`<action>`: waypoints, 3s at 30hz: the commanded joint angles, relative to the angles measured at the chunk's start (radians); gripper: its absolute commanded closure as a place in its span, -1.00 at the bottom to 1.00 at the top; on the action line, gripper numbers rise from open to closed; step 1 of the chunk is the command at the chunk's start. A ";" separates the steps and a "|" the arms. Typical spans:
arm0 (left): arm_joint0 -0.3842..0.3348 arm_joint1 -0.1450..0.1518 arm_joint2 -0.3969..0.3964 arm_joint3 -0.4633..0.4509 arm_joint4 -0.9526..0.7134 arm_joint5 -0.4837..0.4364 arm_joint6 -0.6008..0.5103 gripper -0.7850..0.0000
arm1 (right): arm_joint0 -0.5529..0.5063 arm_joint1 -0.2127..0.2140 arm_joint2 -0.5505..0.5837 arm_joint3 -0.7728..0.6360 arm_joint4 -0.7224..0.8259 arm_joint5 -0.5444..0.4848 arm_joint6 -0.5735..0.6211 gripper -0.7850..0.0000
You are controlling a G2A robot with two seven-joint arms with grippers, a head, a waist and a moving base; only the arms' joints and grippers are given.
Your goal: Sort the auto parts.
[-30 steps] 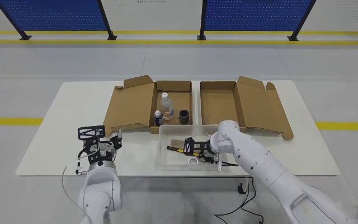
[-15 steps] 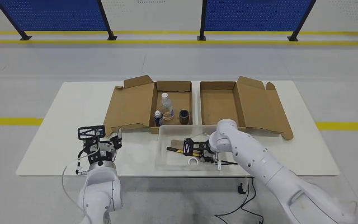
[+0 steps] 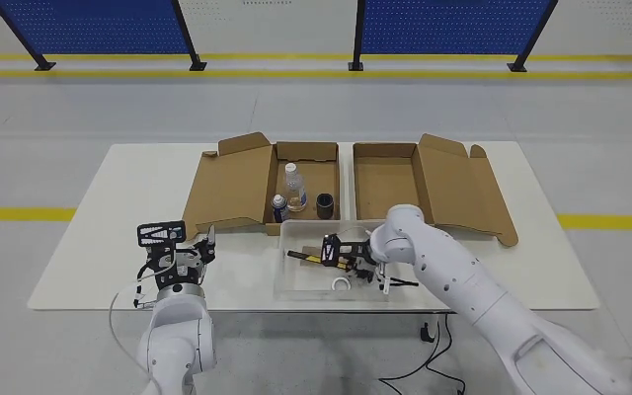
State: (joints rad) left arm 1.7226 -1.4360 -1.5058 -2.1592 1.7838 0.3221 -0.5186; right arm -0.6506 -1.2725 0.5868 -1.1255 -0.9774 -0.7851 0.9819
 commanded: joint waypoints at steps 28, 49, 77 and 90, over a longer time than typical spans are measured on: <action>0.000 0.000 0.000 0.000 0.000 0.000 0.000 -1.00 | -0.214 0.131 0.342 -0.358 0.037 0.031 -0.222 1.00; 0.000 0.000 0.000 0.000 0.000 0.000 0.000 -1.00 | -0.316 0.174 0.487 -0.350 0.558 -0.033 -0.273 1.00; 0.000 0.000 0.000 0.000 0.000 0.000 0.000 -1.00 | -0.312 0.177 0.566 -0.361 0.318 0.242 -0.517 1.00; 0.000 0.000 0.000 0.000 0.000 0.000 0.000 -1.00 | -0.162 0.158 0.582 -0.197 0.308 0.495 -0.504 1.00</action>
State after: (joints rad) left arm 1.7226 -1.4360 -1.5058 -2.1592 1.7838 0.3221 -0.5186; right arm -0.8272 -1.1124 1.1717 -1.3406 -0.6667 -0.3055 0.4781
